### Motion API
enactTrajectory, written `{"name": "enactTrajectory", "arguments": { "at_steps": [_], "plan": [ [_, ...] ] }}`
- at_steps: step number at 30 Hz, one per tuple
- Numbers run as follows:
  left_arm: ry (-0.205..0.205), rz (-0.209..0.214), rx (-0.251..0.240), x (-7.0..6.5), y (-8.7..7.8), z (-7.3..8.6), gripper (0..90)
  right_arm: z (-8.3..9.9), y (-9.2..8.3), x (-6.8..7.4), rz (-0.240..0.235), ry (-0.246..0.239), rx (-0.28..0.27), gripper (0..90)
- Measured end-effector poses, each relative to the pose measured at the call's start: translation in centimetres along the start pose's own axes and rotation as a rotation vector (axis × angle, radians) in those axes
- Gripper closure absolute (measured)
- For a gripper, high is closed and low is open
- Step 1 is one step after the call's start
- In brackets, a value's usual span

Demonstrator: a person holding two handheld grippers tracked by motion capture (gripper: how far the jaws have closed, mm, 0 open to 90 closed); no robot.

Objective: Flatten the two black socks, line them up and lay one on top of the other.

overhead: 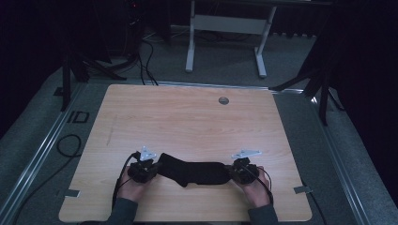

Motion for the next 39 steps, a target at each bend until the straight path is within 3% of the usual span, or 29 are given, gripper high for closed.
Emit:
{"name": "enactTrajectory", "arguments": {
  "at_steps": [8,12,16,20,22,28,32,34,39],
  "plan": [
    [-0.001,0.001,0.001,0.0,0.0,0.0,88.5,0.7,1.3,-0.9,-0.021,0.02,0.023,81.7],
    [0.0,-0.002,-0.003,-0.1,0.1,-0.1,87.5,0.5,1.4,-1.1,-0.006,0.019,0.017,76.6],
    [0.01,-0.006,-0.012,-0.2,0.3,-0.3,85.2,0.3,1.7,-1.7,0.012,0.033,0.005,64.6],
    [0.015,-0.007,-0.022,-0.3,0.3,-0.4,80.8,0.1,1.6,-2.0,-0.002,0.056,-0.01,54.7],
    [0.023,-0.003,-0.036,-0.5,0.4,-0.5,76.3,-0.3,0.9,-2.0,-0.04,0.068,-0.043,49.2],
    [0.01,0.026,-0.092,-0.6,-0.1,-1.2,61.3,-1.6,-1.2,-2.5,-0.066,0.07,-0.15,43.5],
    [-0.021,0.003,-0.137,0.5,-0.9,-1.6,55.8,-1.4,-1.6,-4.0,-0.01,0.089,-0.164,41.2],
    [-0.045,-0.034,-0.132,1.8,-1.2,-1.5,54.6,-0.5,-1.4,-5.7,0.076,0.111,-0.135,40.9],
    [-0.087,-0.107,-0.109,3.8,-1.3,-1.1,54.5,0.9,-0.7,-8.1,0.171,0.162,-0.101,40.2]
  ]
}}
Point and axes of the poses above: each handheld gripper's, and its own axes: y roughly forward along the jaws, z roughly out of its underside, x roughly to its left, the point moved 7 cm from there along y, roughly forward along the jaws, and after that the axes turned 2 degrees about -y, right-handed, at the moved point
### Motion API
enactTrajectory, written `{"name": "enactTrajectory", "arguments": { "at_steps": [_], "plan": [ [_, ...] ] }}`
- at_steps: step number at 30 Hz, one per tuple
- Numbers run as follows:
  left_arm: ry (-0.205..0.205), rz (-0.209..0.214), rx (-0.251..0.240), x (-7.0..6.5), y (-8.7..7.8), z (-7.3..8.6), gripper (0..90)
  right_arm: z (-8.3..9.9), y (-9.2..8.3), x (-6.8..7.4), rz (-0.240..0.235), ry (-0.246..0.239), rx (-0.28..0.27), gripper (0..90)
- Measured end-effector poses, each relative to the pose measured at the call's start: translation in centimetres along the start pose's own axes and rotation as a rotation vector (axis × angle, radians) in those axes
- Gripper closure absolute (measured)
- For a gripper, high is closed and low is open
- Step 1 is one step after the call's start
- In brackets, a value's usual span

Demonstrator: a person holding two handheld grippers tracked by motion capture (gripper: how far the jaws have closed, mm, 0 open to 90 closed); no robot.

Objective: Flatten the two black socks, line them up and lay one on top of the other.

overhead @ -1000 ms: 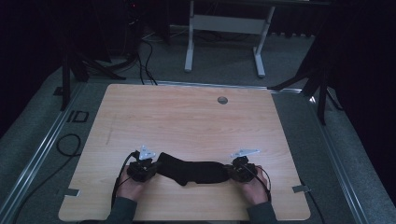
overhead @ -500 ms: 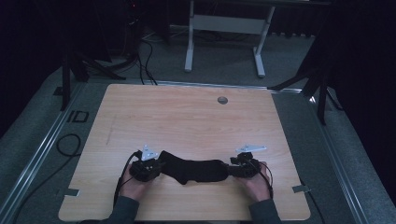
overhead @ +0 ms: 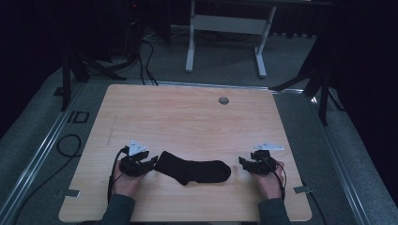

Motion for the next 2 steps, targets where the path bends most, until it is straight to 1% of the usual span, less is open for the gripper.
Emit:
{"name": "enactTrajectory", "arguments": {
  "at_steps": [1,2],
  "plan": [
    [-0.001,-0.012,0.002,0.23,0.06,0.01,54.5,0.19,0.26,-0.47,0.025,0.001,0.002,39.6],
    [-0.003,-0.03,0.008,0.52,0.13,0.04,54.1,0.31,0.43,-0.71,0.039,0.003,0.005,39.6]
  ]
}}
Point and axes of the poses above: each handheld gripper's, and its own axes: y roughly forward along the jaws, z roughly out of its underside, x roughly to its left, the point moved 7 cm from there along y, roughly forward along the jaws, and after that the axes turned 2 degrees about -y, right-handed, at the moved point
